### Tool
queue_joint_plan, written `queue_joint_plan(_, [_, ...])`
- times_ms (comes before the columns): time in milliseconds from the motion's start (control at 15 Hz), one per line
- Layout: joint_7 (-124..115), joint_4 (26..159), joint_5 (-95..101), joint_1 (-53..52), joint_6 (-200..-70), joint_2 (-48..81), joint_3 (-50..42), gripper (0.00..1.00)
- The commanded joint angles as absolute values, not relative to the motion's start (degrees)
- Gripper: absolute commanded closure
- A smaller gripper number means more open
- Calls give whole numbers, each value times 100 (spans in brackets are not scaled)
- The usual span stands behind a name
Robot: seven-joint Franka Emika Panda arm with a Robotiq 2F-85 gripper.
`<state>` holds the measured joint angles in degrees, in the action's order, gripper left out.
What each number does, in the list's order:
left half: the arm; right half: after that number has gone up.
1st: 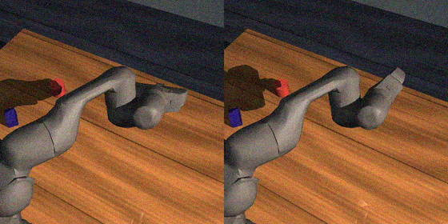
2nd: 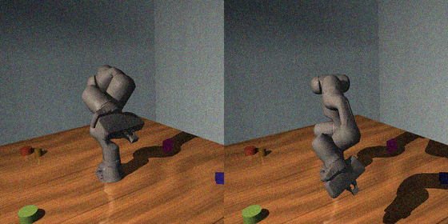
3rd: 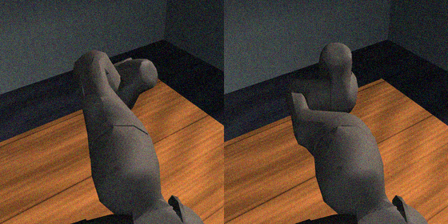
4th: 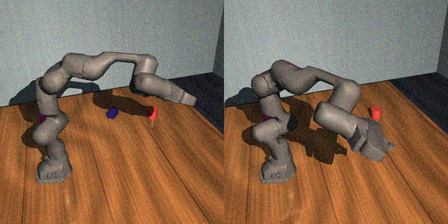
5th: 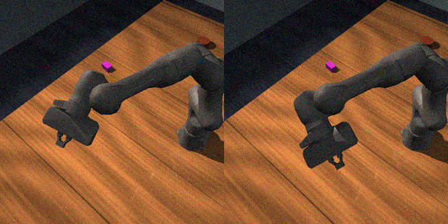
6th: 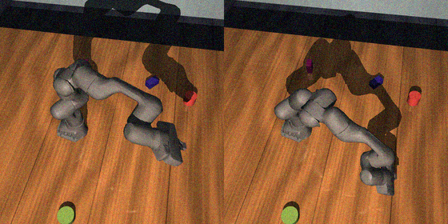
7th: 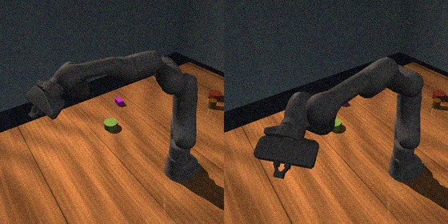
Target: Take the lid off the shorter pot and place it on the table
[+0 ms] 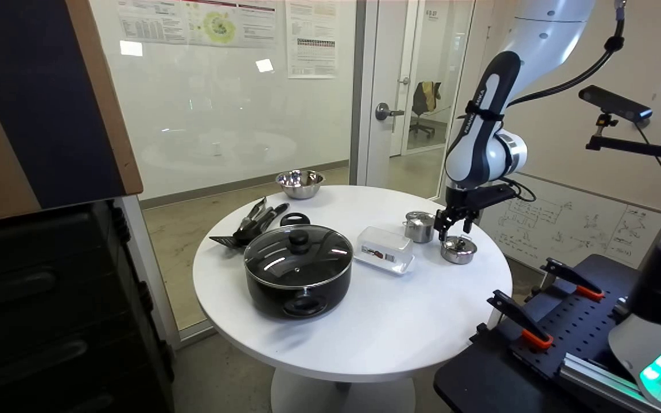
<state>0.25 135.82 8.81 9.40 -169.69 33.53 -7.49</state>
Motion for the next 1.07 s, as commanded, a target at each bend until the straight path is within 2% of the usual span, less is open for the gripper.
queue_joint_plan(0, [256,13541,670,1040,-16935,3388,-646,0])
queue_joint_plan(667, [383,13736,575,1231,-16951,3273,-439,2])
queue_joint_plan(800, [404,13773,546,1295,-16957,3259,-410,12])
queue_joint_plan(867, [419,13786,523,1337,-16962,3250,-389,32])
queue_joint_plan(1000, [445,13803,461,1403,-16967,3232,-354,37])
